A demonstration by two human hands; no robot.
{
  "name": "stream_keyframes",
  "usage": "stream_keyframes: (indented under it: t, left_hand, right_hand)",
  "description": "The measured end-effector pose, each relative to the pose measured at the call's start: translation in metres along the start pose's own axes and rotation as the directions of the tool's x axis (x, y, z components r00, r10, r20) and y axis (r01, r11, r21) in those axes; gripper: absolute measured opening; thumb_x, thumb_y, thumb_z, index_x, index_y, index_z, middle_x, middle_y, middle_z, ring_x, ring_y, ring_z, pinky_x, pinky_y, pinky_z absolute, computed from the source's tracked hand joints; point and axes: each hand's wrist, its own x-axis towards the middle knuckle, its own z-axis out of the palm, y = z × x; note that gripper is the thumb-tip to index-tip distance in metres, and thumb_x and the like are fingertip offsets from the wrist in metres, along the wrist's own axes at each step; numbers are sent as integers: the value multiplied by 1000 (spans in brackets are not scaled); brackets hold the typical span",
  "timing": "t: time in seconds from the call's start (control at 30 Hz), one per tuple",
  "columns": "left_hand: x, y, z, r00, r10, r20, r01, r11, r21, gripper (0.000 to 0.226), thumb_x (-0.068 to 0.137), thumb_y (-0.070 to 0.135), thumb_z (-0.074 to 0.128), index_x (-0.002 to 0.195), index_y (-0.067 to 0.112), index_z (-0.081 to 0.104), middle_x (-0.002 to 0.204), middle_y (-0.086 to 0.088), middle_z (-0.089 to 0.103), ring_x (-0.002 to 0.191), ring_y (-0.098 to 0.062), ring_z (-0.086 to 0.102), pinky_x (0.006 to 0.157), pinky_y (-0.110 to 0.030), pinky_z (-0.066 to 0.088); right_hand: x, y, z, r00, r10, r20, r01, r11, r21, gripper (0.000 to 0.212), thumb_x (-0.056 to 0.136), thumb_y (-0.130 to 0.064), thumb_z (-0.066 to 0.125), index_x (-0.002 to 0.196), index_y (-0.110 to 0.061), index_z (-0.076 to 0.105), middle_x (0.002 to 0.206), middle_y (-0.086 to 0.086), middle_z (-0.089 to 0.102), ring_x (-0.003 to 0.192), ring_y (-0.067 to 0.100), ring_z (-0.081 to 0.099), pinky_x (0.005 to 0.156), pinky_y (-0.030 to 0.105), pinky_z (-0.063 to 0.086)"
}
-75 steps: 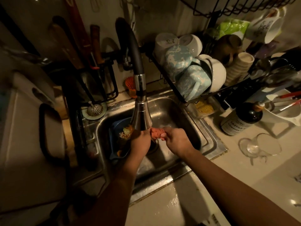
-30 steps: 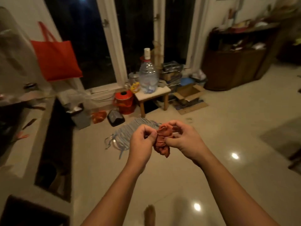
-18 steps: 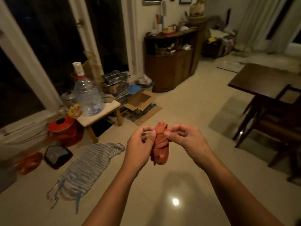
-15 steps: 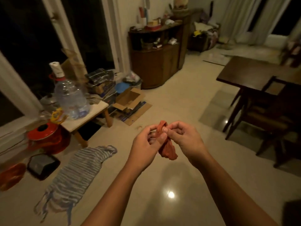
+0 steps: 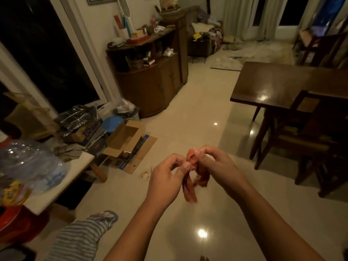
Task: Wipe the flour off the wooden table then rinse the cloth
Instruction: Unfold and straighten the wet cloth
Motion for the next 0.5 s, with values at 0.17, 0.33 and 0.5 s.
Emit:
stream_keyframes:
  t: [0.17,0.33,0.5]
  left_hand:
    - [96,13,8,983,-25,-180,22,1000,-17,30,96,34,60,71,20,66,65,2,67,61,-11,61,59,-30,50]
    - [186,11,13,992,-21,-127,12,997,-70,41,95,47,58,67,19,66,60,1,68,60,-17,66,62,-42,59]
    - [281,-1,4,995,48,83,-34,986,-164,22,99,21,57,81,9,63,63,-19,64,51,-28,54,54,-54,50]
  right_hand:
    - [89,-5,-38,998,-60,11,60,997,43,34,83,-44,69,82,-10,66,69,1,67,61,13,60,57,28,48]
    - [163,-2,-76,982,28,184,-27,1000,-9,37,76,-40,79,106,-25,65,79,4,69,75,21,69,70,33,57]
    - [248,-6,-100,986,10,169,0,998,-59,21,85,-20,76,106,-21,70,100,11,72,96,29,70,90,48,57]
